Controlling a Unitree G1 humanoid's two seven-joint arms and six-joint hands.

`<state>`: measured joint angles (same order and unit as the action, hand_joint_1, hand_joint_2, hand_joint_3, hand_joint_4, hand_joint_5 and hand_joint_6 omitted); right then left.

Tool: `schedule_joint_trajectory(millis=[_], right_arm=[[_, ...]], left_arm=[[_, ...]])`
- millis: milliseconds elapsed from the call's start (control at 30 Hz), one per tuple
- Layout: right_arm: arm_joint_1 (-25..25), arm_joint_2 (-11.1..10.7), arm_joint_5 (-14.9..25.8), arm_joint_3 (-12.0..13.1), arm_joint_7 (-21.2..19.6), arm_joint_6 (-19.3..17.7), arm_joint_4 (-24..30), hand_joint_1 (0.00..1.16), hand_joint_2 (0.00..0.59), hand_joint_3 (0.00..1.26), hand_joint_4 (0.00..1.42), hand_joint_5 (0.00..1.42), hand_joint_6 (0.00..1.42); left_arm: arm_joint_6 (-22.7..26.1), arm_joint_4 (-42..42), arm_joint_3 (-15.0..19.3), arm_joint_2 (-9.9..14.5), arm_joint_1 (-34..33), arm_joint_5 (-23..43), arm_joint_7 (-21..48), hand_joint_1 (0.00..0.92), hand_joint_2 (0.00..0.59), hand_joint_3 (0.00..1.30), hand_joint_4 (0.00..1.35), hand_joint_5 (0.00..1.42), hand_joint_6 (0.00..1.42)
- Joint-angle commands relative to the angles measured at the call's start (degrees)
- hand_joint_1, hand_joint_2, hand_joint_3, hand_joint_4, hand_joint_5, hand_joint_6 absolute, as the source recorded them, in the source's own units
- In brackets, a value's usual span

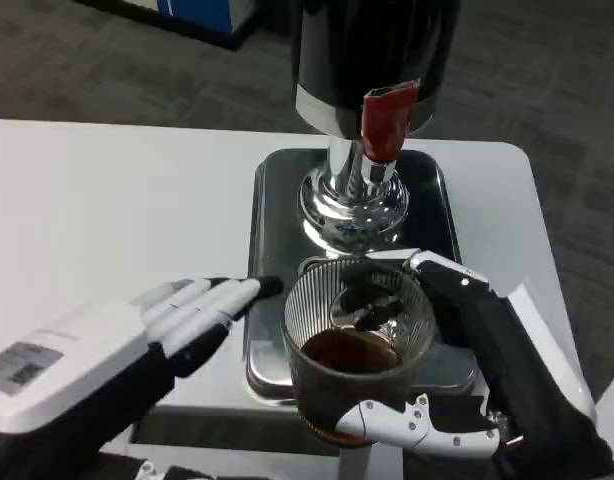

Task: Grasp the cup under the faucet to collect the drink, then remove the cup.

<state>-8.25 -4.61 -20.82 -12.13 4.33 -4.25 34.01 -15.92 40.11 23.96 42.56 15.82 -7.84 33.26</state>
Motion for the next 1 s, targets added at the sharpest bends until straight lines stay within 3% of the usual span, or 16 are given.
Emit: schedule_joint_trajectory(millis=[33, 1000], right_arm=[[-0.6, -0.6, 2.0, 0.3, 1.2, 0.3, 3.1, 0.87, 0.149, 0.70, 0.70, 0.90, 1.01], [-1.1, -2.3, 4.0, 1.4, 3.7, 3.4, 7.0, 0.86, 0.149, 0.70, 0.71, 0.92, 1.03]], left_arm=[[-4.0, 0.3, 1.8, 2.1, 1.3, -0.4, 2.2, 0.000, 0.073, 0.00, 0.00, 0.00, 0.00], [-4.8, 0.3, 7.1, 1.5, 3.8, 2.4, 3.9, 0.000, 0.073, 0.00, 0.00, 0.00, 0.00]])
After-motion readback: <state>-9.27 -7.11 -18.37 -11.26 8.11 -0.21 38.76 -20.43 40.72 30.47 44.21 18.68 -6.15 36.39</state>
